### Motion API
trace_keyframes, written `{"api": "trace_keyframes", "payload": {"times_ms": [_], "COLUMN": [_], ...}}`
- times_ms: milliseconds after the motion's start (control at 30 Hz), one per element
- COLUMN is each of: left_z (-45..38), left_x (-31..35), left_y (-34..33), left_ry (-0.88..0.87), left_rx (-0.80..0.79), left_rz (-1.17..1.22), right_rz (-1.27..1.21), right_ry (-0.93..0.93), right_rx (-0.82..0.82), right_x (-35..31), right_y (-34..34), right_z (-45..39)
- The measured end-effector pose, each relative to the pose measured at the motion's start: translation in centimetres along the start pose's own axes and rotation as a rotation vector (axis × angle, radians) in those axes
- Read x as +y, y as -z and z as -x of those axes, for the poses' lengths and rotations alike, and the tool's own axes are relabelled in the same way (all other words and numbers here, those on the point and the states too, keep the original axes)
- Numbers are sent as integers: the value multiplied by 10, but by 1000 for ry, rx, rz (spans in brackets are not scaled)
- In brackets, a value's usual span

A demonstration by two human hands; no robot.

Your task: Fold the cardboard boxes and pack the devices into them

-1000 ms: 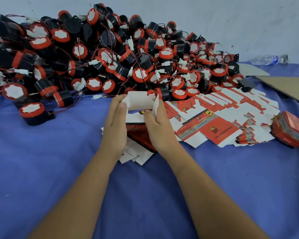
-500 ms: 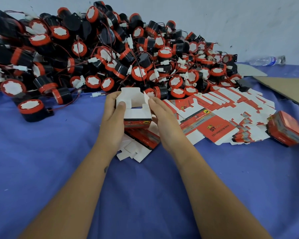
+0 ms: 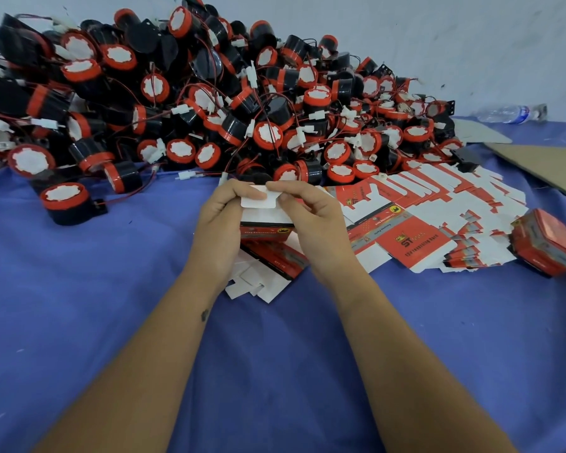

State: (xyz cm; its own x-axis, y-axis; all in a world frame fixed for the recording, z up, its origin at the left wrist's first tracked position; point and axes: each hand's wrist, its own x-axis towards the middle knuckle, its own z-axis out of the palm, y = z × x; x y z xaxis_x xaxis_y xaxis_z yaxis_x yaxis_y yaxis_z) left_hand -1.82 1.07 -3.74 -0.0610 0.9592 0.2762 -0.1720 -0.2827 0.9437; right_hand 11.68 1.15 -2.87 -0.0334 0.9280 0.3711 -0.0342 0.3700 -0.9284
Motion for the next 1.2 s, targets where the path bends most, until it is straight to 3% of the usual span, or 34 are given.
{"api": "trace_keyframes", "payload": {"times_ms": [133,567,733,800,967,1033,1100,1200], "left_z": [1,2,5,5,-3,-4,-5,-12], "left_x": [-1,2,4,2,-4,-7,-6,-4], "left_y": [2,1,1,-2,-2,2,4,8], "left_ry": [9,-72,-198,-123,144,189,170,176], "left_rx": [-4,80,56,9,90,56,119,288], "left_rz": [41,-134,-224,-218,-199,-157,-119,32], "right_rz": [-123,190,17,-13,84,-35,-136,-23], "right_ry": [-79,14,-163,-204,25,-21,-117,-197], "right_rx": [-38,98,16,-27,60,-1,-55,78], "right_x": [-3,5,3,-2,-3,-4,-6,-8], "right_y": [3,-2,-4,-4,-5,-3,-2,6], "right_z": [1,0,3,5,5,3,-9,-40]}}
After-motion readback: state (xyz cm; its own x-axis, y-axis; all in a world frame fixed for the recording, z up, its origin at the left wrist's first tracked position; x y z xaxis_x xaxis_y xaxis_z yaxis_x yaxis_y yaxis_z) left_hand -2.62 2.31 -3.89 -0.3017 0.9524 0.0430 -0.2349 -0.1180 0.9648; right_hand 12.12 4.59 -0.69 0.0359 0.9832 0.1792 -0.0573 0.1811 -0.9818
